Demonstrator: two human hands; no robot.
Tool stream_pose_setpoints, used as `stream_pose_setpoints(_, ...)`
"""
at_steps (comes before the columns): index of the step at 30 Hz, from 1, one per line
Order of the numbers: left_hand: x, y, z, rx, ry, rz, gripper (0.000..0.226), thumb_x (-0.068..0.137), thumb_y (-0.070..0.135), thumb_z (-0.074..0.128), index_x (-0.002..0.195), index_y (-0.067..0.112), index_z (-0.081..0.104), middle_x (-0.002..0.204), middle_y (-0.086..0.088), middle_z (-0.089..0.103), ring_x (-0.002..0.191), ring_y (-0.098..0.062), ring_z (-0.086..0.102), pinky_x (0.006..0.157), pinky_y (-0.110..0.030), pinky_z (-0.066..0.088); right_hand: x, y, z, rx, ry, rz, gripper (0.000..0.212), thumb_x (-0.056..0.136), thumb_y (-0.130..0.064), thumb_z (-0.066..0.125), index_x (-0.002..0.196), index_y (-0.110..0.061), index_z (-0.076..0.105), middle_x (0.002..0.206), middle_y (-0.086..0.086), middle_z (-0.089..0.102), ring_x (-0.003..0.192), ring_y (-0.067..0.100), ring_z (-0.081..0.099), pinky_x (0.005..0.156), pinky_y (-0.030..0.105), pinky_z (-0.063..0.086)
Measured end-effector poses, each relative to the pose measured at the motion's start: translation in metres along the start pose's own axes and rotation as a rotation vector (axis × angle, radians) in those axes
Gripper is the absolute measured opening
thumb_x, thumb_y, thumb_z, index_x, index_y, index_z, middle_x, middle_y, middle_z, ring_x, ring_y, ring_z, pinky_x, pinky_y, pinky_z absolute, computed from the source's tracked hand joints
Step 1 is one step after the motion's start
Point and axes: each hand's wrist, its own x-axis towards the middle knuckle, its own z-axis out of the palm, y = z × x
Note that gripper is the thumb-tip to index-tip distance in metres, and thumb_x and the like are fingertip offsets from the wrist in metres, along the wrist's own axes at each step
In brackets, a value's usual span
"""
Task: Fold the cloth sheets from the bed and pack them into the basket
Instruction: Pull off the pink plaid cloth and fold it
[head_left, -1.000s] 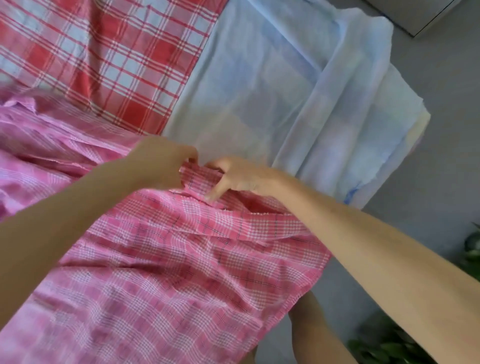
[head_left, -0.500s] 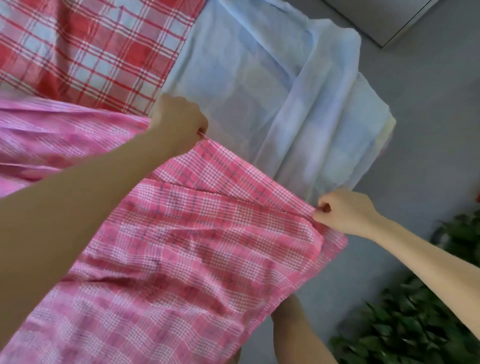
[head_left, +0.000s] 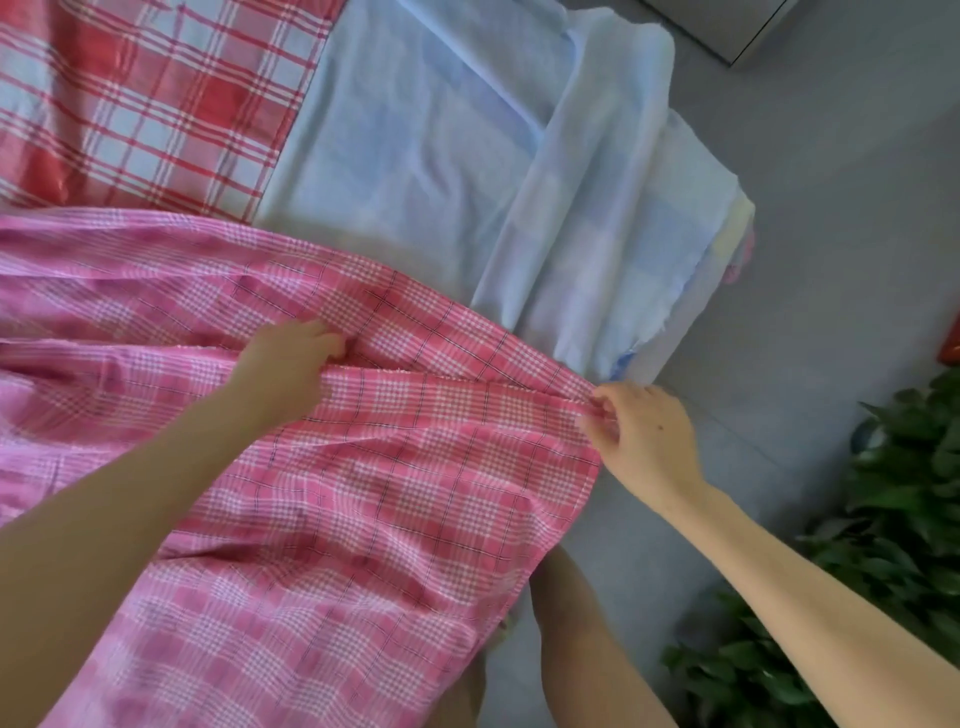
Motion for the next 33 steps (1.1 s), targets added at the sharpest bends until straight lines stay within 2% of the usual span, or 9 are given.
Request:
stream_pose_setpoints(4, -0.003, -0.020, 0.003, 0.219, -0.206, -0.046, 0.017, 0.085, 0.020, 0.054, 0.100, 0.026, 0.061, 0.087, 0.013, 0.057, 0.089, -0.014, 0.056, 0.097, -0.037, 0.033, 0.003, -0.001, 0.013, -0.018, -0.018, 0.005, 0.035, 0.055, -0.020, 0.090, 0.079, -0.010, 0.067, 0.067, 0.006, 0.062, 0.060, 0.030, 0.056, 0.054, 0.035, 0.045)
stream_pose_setpoints(9, -0.017, -0.054, 0.004, 0.350, -0.226, -0.160, 0.013, 0.089, 0.031, 0.053, 0.097, 0.029, 0.062, 0.095, 0.012, 0.063, 0.096, -0.013, 0.060, 0.098, -0.034, 0.032, 0.007, -0.014, 0.019, -0.055, -0.054, 0.036, 0.027, 0.072, -0.021, 0.079, 0.092, -0.011, 0.064, 0.078, 0.005, 0.067, 0.073, 0.029, 0.062, 0.065, 0.033, 0.043)
stream_pose_setpoints(11, -0.030, -0.075, 0.008, 0.263, -0.153, -0.227, 0.017, 0.089, 0.025, 0.055, 0.101, 0.022, 0.066, 0.099, 0.000, 0.068, 0.096, -0.024, 0.063, 0.091, -0.038, 0.042, 0.005, -0.016, 0.016, 0.001, -0.101, 0.140, 0.014, 0.082, -0.028, 0.070, 0.080, -0.016, 0.061, 0.069, -0.002, 0.062, 0.069, 0.023, 0.059, 0.059, 0.027, 0.036)
stream_pose_setpoints(15, -0.042, -0.087, -0.012, 0.005, 0.154, -0.338, 0.022, 0.084, 0.002, 0.058, 0.101, 0.009, 0.070, 0.089, -0.026, 0.066, 0.078, -0.045, 0.063, 0.067, -0.050, 0.052, -0.021, -0.006, -0.004, 0.303, -0.161, 0.324, 0.029, 0.080, -0.024, 0.070, 0.059, -0.026, 0.050, 0.060, -0.013, 0.048, 0.065, 0.015, 0.048, 0.054, 0.027, 0.032)
stream_pose_setpoints(19, -0.016, -0.069, -0.067, -0.097, 0.339, -0.302, 0.024, 0.086, -0.005, 0.051, 0.104, 0.001, 0.065, 0.091, -0.030, 0.064, 0.084, -0.047, 0.060, 0.075, -0.050, 0.049, -0.050, 0.001, -0.012, 0.642, -0.160, 0.474, 0.016, 0.073, -0.010, 0.076, 0.062, -0.009, 0.064, 0.061, 0.009, 0.061, 0.058, 0.017, 0.049, 0.059, 0.030, 0.037)
stream_pose_setpoints(24, 0.038, -0.033, -0.102, -0.093, 0.394, -0.087, 0.017, 0.086, -0.002, 0.056, 0.095, -0.002, 0.069, 0.092, -0.028, 0.066, 0.089, -0.046, 0.060, 0.080, -0.048, 0.048, -0.050, 0.028, -0.011, 0.437, 0.066, 0.593, 0.021, 0.071, -0.005, 0.068, 0.054, -0.001, 0.057, 0.056, 0.019, 0.052, 0.056, 0.023, 0.041, 0.052, 0.032, 0.027)
stream_pose_setpoints(29, 0.062, -0.028, -0.078, -0.055, 0.302, -0.120, 0.013, 0.087, 0.003, 0.060, 0.093, -0.002, 0.070, 0.097, -0.027, 0.066, 0.094, -0.045, 0.059, 0.082, -0.045, 0.044, -0.025, 0.040, 0.022, 0.340, -0.010, 0.696, 0.029, 0.074, -0.004, 0.059, 0.048, -0.008, 0.047, 0.056, 0.019, 0.047, 0.058, 0.028, 0.042, 0.055, 0.033, 0.030)
stream_pose_setpoints(31, 0.066, -0.032, -0.069, -0.090, 0.281, -0.118, 0.013, 0.086, 0.007, 0.063, 0.092, -0.001, 0.070, 0.096, -0.026, 0.067, 0.094, -0.044, 0.060, 0.084, -0.046, 0.047, -0.016, 0.038, 0.026, 0.174, -0.146, 0.668, 0.022, 0.084, -0.011, 0.057, 0.062, -0.013, 0.056, 0.076, 0.018, 0.062, 0.076, 0.033, 0.058, 0.066, 0.032, 0.037)
stream_pose_setpoints(33, 0.065, -0.038, -0.066, -0.125, 0.254, -0.119, 0.019, 0.086, 0.017, 0.066, 0.094, 0.000, 0.070, 0.095, -0.026, 0.068, 0.093, -0.043, 0.061, 0.083, -0.047, 0.049, -0.005, 0.027, 0.017, -0.124, -0.187, 0.608, 0.012, 0.088, -0.016, 0.055, 0.095, -0.015, 0.064, 0.101, 0.010, 0.067, 0.100, 0.030, 0.059, 0.082, 0.033, 0.037)
